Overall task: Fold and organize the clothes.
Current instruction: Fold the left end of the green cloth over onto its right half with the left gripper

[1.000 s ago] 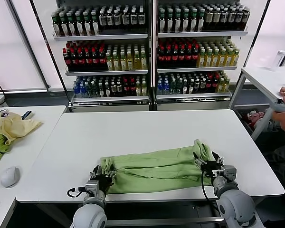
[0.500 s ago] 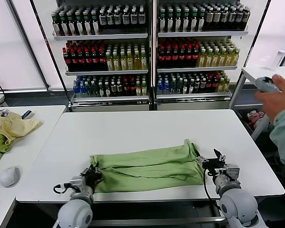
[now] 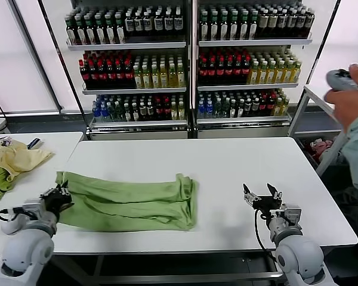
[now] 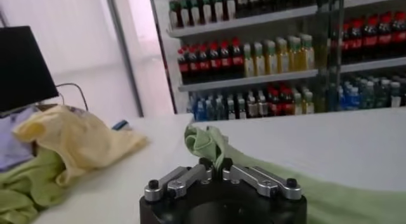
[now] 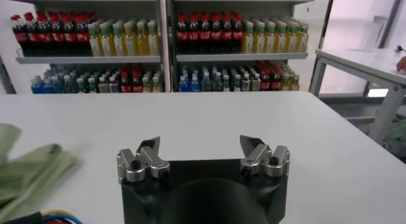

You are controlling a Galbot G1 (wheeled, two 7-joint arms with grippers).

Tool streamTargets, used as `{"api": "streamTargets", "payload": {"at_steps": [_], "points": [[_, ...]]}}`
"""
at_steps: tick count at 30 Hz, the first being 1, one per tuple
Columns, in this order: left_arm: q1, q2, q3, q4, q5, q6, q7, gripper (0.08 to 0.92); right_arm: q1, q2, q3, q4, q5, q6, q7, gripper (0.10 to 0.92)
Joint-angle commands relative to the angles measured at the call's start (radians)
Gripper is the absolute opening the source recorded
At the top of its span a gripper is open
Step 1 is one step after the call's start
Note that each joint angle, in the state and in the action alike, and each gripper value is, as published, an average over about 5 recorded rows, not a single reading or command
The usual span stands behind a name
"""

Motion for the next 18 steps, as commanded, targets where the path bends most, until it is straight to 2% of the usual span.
{"api": "streamTargets", "payload": {"at_steps": [1,4,9,18], "points": [[-0.011,-0.031,0.076,-0.251,-0.288,0.064,-0.034,0.122,-0.008,-0.005,0.003,0.017,-0.001,0.001,-0.001,0.823],[-0.044,-0.099,0.184,-0.263,-0.314,0.064,-0.064,0.122,-0.015,-0.010,0.004,0.026,-0.001,0.003,-0.002,0.823],[-0.112,-0.181,0.343,-0.204,-0.316,0.063,-0.101,0.122,-0.023,-0.015,0.002,0.036,-0.003,0.004,-0.003,0.823],[-0.280,-0.282,0.526,0.018,-0.205,0.063,-0.163,0.122,-0.027,-0.023,0.002,0.030,-0.003,0.014,-0.009,0.823]]}}
